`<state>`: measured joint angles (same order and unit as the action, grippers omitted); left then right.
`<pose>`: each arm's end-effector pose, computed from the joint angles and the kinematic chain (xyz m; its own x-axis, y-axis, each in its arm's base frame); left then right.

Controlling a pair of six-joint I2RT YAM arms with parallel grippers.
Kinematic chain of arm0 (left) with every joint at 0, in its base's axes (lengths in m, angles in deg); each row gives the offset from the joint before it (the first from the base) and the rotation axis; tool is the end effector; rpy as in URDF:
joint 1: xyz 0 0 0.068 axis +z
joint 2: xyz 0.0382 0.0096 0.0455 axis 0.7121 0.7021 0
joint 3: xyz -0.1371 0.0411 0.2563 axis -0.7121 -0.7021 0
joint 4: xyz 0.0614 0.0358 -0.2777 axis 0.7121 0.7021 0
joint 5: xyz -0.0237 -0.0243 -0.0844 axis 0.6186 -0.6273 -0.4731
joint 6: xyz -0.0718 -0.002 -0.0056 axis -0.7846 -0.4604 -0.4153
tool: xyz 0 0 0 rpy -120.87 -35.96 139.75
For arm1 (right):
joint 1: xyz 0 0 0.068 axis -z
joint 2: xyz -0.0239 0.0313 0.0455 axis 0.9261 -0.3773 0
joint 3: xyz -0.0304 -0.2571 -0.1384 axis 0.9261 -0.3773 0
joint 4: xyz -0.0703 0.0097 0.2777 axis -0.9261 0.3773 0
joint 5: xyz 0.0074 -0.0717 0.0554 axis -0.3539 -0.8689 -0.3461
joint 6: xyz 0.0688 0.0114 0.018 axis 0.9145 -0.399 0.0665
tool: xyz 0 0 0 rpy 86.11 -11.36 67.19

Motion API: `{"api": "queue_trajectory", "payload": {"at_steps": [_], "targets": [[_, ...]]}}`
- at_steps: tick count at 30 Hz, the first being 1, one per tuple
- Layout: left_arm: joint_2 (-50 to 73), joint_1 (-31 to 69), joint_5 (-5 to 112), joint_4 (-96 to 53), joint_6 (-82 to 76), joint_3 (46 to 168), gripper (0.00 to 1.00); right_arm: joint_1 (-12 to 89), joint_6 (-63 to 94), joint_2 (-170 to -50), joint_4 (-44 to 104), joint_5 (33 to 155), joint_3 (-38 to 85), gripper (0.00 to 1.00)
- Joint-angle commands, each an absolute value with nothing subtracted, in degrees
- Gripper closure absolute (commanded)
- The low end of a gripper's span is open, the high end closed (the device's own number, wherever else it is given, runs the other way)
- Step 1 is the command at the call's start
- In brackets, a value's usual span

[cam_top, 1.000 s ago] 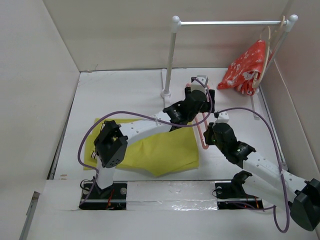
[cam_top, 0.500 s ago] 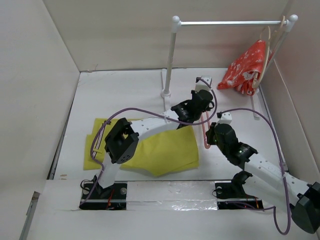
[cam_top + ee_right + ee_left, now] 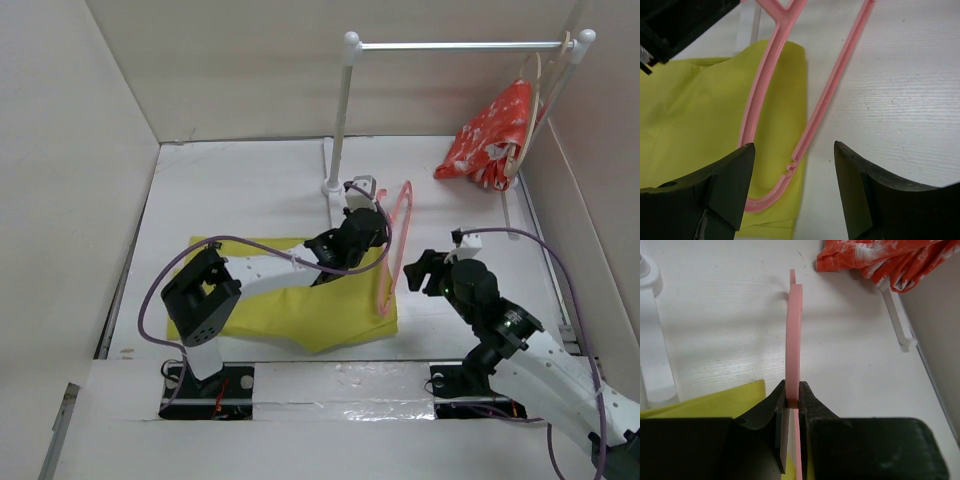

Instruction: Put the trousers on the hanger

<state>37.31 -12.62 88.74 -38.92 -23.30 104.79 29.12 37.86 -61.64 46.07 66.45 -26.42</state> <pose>0.2682 -0.3786 0.2773 -0.3702 -0.3040 -0.8778 0.3844 0.8101 -0.4427 0.1495 0.0943 0.2416 -0.4465 0.2269 -0.8655 -0.1548 0.9331 0.3245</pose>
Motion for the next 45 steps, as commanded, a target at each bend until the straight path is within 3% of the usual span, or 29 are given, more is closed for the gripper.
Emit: {"api": "queue_trajectory", "payload": {"at_steps": [1, 5, 6, 7, 9, 10, 11, 18, 21, 22, 25, 30, 31, 34, 39, 42, 43, 45], "targets": [[30.59, -15.40, 87.88, -48.76, -29.35, 99.11, 1.00, 28.90, 38.18, -58.73, 50.10, 66.95, -20.59, 0.30], [27.42, -18.66, 94.21, -53.67, -34.26, 91.89, 1.00, 28.90, 36.69, -58.55, 49.66, 70.98, -19.00, 0.35], [27.07, -19.37, 94.04, -55.17, -36.03, 88.31, 1.00, 28.90, 36.68, -60.03, 49.40, 72.04, -19.00, 0.40], [26.63, -19.37, 93.95, -56.75, -37.70, 86.36, 1.00, 28.90, 36.51, -60.83, 47.92, 72.66, -19.70, 0.63], [25.92, -21.56, 96.56, -61.33, -42.27, 82.93, 1.00, 29.43, 36.16, -62.85, 46.59, 74.84, -20.40, 0.82], [25.66, -22.35, 98.07, -62.03, -43.85, 80.39, 1.00, 29.43, 36.59, -64.86, 46.93, 75.47, -20.41, 0.96], [25.57, -22.97, 99.39, -63.52, -45.44, 79.32, 1.00, 29.43, 37.03, -65.66, 46.94, 76.00, -20.67, 0.99], [25.83, -26.32, 111.00, -64.59, -52.66, 73.95, 1.00, 30.65, 38.08, -65.32, 41.49, 80.21, -27.86, 1.00], [25.75, -25.79, 111.88, -65.29, -53.36, 72.10, 1.00, 31.97, 38.97, -65.84, 36.93, 83.72, -30.86, 0.88], [25.66, -25.79, 111.79, -65.64, -53.28, 71.23, 1.00, 32.93, 39.06, -66.54, 34.22, 84.26, -32.43, 0.75], [25.66, -25.26, 111.35, -65.74, -52.05, 71.39, 1.00, 34.70, 38.01, -72.68, 28.07, 88.56, -33.59, 0.57], [25.83, -24.65, 109.43, -66.52, -51.08, 70.87, 1.00, 38.12, 36.16, -86.13, 21.90, 90.33, -30.95, 0.51], [25.92, -24.65, 109.25, -66.35, -50.90, 70.95, 1.00, 38.13, 35.98, -89.54, 18.75, 91.28, -30.95, 0.44], [26.10, -24.65, 109.07, -66.61, -50.55, 70.08, 1.00, 38.66, 35.54, -93.78, 15.13, 94.81, -30.43, 0.42], [25.31, -23.42, 108.98, -66.96, -49.94, 68.41, 1.00, 39.18, 37.03, -99.59, 8.62, 98.66, -33.58, 0.46], [24.61, -23.42, 109.77, -66.70, -47.83, 68.14, 1.00, 39.18, 38.00, -101.17, 5.90, 100.52, -34.64, 0.67], [24.34, -23.42, 109.95, -66.79, -46.69, 67.88, 1.00, 39.79, 38.00, -101.00, 5.37, 101.74, -35.34, 0.82], [23.73, -23.42, 110.56, -68.71, -42.13, 67.00, 1.00, 41.02, 37.92, -98.82, 6.06, 102.71, -35.70, 0.97]]}}
